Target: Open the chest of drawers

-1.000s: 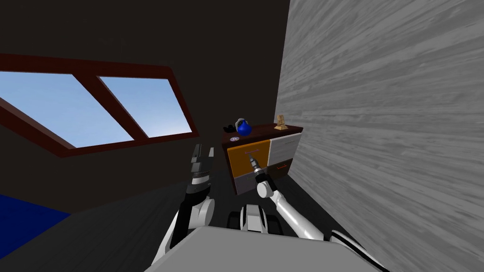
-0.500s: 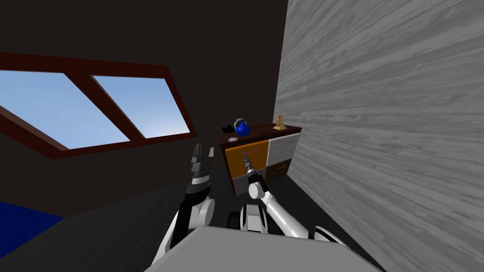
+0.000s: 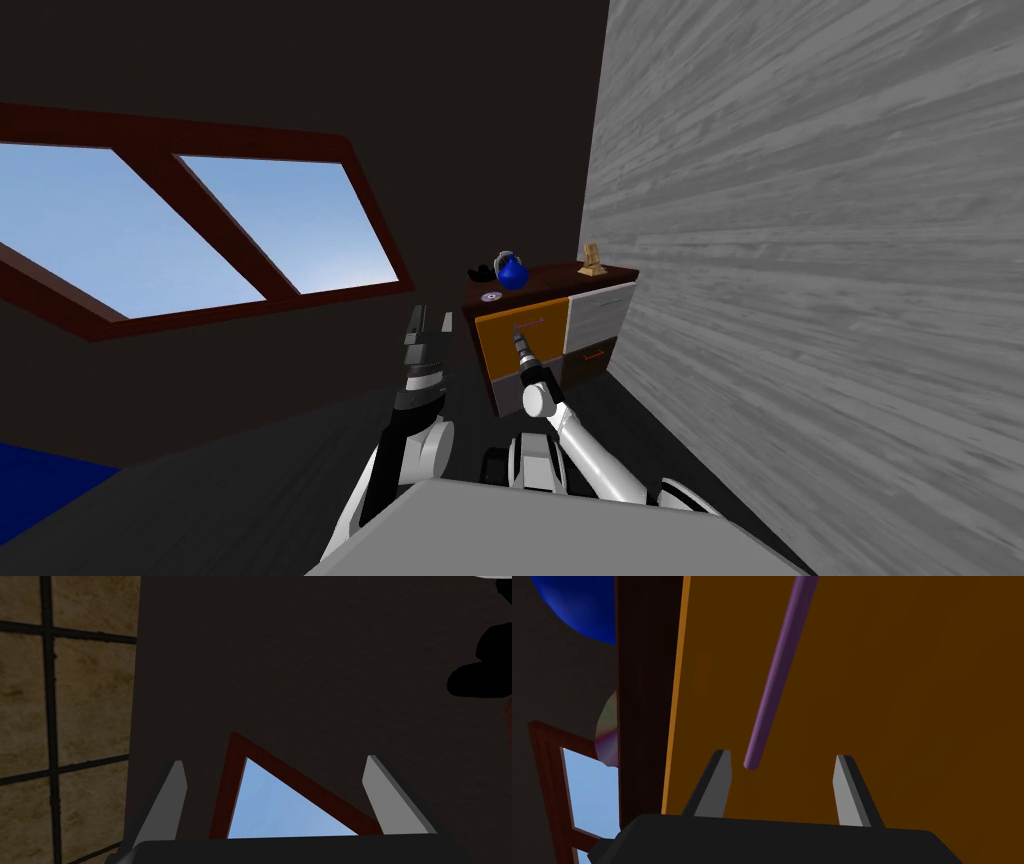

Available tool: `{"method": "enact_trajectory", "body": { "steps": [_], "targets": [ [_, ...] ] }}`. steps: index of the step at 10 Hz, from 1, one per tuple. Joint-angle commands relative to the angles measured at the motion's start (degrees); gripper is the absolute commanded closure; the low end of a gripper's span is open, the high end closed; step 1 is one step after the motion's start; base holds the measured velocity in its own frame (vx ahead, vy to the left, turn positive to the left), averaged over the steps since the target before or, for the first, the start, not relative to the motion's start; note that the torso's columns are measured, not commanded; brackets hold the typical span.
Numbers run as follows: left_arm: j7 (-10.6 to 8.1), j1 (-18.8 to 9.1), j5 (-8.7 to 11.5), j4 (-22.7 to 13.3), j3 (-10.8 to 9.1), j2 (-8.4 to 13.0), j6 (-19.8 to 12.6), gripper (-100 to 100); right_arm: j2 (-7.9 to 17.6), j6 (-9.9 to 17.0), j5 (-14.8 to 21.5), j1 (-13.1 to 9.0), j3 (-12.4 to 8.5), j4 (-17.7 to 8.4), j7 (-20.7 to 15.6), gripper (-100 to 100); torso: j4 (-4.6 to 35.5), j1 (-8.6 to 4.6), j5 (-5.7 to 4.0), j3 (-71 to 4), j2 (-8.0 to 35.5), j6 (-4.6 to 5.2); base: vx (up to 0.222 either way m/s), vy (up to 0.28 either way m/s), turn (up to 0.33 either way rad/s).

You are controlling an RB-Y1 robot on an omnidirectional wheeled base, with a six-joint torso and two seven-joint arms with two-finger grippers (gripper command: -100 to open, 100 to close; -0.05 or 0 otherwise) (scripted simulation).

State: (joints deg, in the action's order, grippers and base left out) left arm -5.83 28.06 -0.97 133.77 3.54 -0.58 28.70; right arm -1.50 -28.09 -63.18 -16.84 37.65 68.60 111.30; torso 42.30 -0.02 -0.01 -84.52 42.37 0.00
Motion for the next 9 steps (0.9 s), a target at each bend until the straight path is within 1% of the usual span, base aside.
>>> {"method": "enact_trajectory", "body": {
  "steps": [1, 3, 4, 5, 6, 9],
  "targets": [
    [0.00, -0.01, 0.00, 0.00, 0.00, 0.00, 0.00, 0, -0.30, 0.45, -0.05, -0.11, -0.04, 0.26, -0.39, 100, 0.07, -0.15, -0.04, 0.15, 0.25, 0.01, -0.137, -0.067, -0.029],
    [0.00, -0.02, 0.00, -0.01, 0.00, 0.00, -0.01, 0, -0.52, 0.79, -0.09, -0.19, -0.08, 0.46, -0.69, 100, 0.06, -0.02, -0.01, 0.12, 0.17, 0.00, -0.165, -0.063, -0.024],
    [0.00, -0.02, 0.00, -0.01, 0.00, 0.00, -0.01, 0, -0.66, 1.02, -0.11, -0.25, -0.10, 0.59, -0.88, 100, 0.03, 0.01, 0.01, 0.06, 0.10, 0.00, -0.237, -0.061, -0.037],
    [0.00, -0.03, 0.00, -0.01, 0.00, 0.00, -0.01, 0, -0.57, 0.77, -0.06, -0.31, -0.04, 0.36, -0.63, 100, 0.03, 0.06, 0.01, 0.06, 0.10, 0.00, -0.114, -0.026, -0.007],
    [0.00, -0.02, 0.00, -0.01, 0.00, 0.00, -0.01, 0, 1.89, 0.78, -0.05, -0.30, -0.01, 0.35, -0.62, -100, -0.07, 0.16, 0.04, -0.18, -0.34, 0.00, -0.022, -0.005, 0.006],
    [0.00, 0.01, 0.00, 0.00, 0.00, 0.00, 0.00, 0, 6.52, 0.71, -0.04, -0.30, 0.04, 0.35, -0.54, -100, -0.09, 0.05, 0.01, -0.20, -0.33, 0.00, 0.019, 0.003, 0.001]
  ]
}}
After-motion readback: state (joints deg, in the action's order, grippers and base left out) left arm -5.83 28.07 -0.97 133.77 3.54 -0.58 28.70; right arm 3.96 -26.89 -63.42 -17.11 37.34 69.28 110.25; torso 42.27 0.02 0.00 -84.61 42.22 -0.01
